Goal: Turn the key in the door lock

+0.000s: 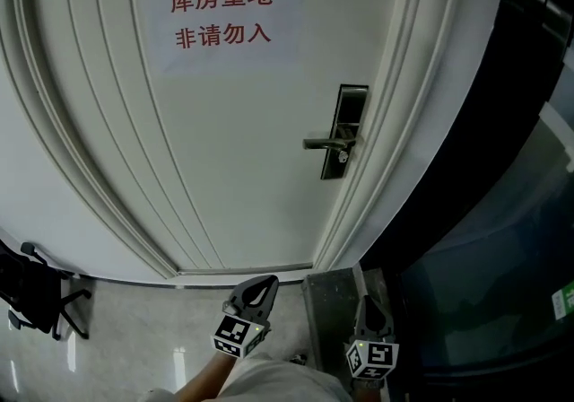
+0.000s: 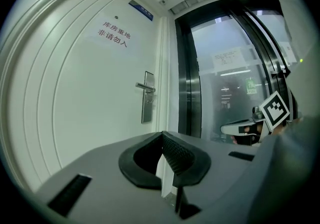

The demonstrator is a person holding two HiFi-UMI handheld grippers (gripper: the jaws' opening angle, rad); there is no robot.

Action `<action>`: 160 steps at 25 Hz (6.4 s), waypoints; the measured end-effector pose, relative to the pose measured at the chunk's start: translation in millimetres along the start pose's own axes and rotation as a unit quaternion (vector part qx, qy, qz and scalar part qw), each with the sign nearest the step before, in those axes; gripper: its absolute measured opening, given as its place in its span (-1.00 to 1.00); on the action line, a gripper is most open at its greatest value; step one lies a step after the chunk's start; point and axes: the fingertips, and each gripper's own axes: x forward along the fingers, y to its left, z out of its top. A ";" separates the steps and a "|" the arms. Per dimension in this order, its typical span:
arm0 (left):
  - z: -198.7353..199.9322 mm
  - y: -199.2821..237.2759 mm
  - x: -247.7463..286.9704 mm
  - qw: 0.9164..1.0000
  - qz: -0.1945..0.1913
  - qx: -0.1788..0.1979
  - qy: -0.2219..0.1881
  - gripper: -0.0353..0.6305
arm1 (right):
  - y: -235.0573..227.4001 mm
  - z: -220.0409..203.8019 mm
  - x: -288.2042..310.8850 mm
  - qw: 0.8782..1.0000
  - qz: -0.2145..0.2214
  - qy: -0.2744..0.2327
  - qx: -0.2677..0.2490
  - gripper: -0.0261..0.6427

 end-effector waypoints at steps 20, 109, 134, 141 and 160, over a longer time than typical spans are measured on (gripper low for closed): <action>11.7 56.2 93.4 1.000 0.014 -0.011 -0.020 -0.88 | -2.6 38.0 113.7 0.993 0.041 -0.009 -0.106 -0.92; 47.3 113.0 192.1 0.998 -0.050 0.022 -0.013 -0.88 | 6.4 165.8 336.4 0.968 -0.021 -0.026 -0.248 -0.89; 36.8 105.1 190.8 0.998 -0.052 0.023 0.002 -0.88 | -12.9 157.4 338.4 0.887 0.126 -0.004 0.443 -0.89; 34.8 105.8 186.7 0.998 -0.051 0.025 0.002 -0.88 | -11.8 159.2 339.9 0.892 0.128 -0.007 0.433 -0.88; 39.8 108.9 175.2 0.998 -0.055 0.029 -0.005 -0.88 | 7.8 155.6 320.7 0.937 -0.002 0.022 -0.349 -0.40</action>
